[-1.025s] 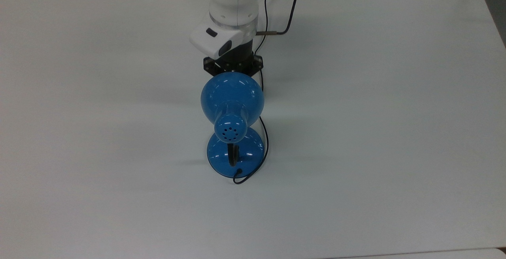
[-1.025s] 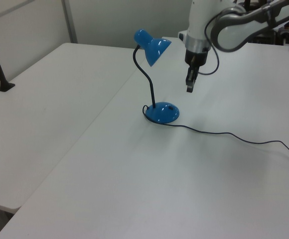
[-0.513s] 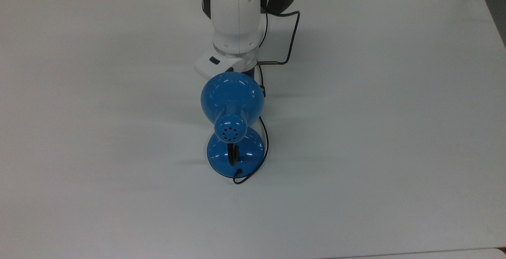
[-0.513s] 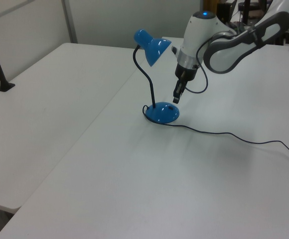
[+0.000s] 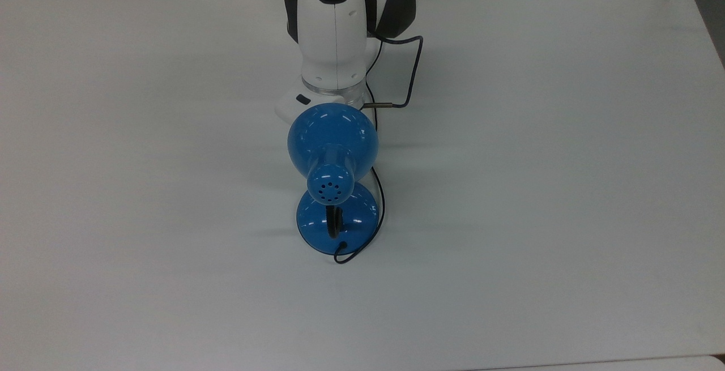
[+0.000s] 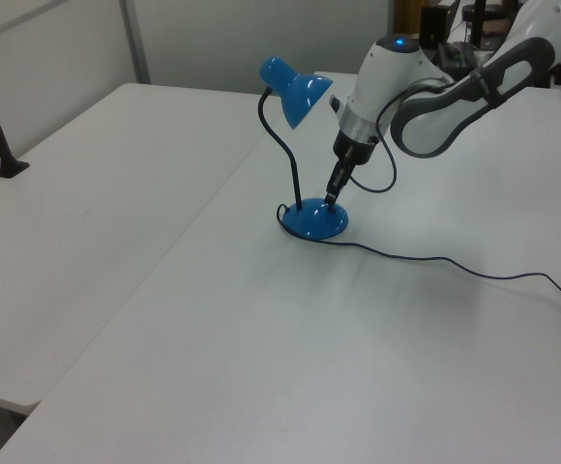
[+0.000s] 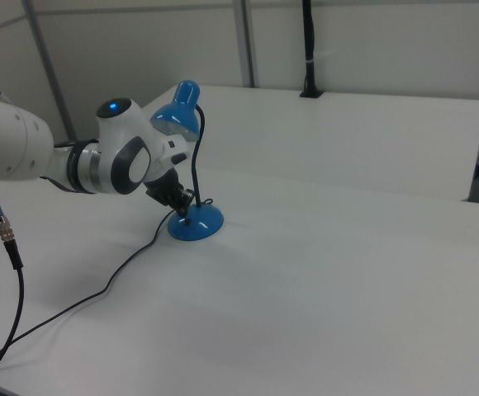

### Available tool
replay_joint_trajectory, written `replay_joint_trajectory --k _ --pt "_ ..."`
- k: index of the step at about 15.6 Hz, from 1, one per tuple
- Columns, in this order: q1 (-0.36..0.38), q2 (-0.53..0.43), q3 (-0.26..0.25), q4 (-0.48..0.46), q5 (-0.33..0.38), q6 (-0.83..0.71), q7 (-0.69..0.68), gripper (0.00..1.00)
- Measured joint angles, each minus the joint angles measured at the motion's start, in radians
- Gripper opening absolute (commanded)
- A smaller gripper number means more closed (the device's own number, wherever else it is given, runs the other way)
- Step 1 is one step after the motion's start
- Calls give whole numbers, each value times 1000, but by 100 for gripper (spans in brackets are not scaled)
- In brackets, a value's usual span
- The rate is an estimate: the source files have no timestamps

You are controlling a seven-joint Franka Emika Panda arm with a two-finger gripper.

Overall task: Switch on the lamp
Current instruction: 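Press the switch on the lamp base with the gripper fingertips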

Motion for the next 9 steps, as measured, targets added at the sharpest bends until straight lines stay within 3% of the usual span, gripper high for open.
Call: replay_joint_trajectory --k 9 --pt "-8 21 -2 1 -8 22 0 0"
